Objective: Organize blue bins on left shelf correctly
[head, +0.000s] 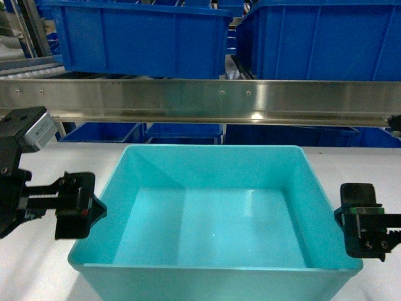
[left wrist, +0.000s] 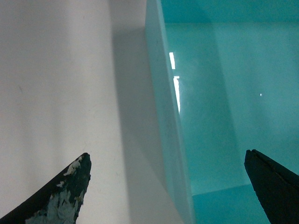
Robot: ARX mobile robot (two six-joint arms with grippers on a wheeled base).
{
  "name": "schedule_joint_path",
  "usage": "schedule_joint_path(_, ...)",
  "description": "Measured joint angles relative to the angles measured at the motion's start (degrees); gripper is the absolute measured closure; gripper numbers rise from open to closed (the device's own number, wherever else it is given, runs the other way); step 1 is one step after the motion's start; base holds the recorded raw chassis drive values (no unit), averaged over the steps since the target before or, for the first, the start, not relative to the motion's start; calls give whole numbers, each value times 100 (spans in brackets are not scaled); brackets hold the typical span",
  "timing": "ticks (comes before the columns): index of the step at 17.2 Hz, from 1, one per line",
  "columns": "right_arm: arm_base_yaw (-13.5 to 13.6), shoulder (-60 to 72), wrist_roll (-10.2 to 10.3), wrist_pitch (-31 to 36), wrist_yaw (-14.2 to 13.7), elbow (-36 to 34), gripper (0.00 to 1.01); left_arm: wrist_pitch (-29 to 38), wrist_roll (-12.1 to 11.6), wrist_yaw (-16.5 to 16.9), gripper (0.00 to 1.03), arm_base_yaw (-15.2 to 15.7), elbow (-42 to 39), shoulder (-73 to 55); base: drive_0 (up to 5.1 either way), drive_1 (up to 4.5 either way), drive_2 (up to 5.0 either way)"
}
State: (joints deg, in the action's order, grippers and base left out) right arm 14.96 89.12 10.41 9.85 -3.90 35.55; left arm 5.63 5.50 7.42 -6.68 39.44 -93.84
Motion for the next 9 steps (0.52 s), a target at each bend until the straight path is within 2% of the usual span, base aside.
schedule_joint_path(3, 168, 282, 72, -881, 415, 850, 3, -485, -144, 33, 5, -184, 413, -160, 0, 0, 0)
schedule_joint_path(5, 267, 470, 39, -1202, 570, 1067, 3, -789, -293, 17, 5, -308, 404, -385, 0, 0, 0)
schedule_joint_path(9, 221, 680, -107, -1038, 367, 1062, 3, -562, -343, -98, 5, -391, 350, -459, 0, 0, 0)
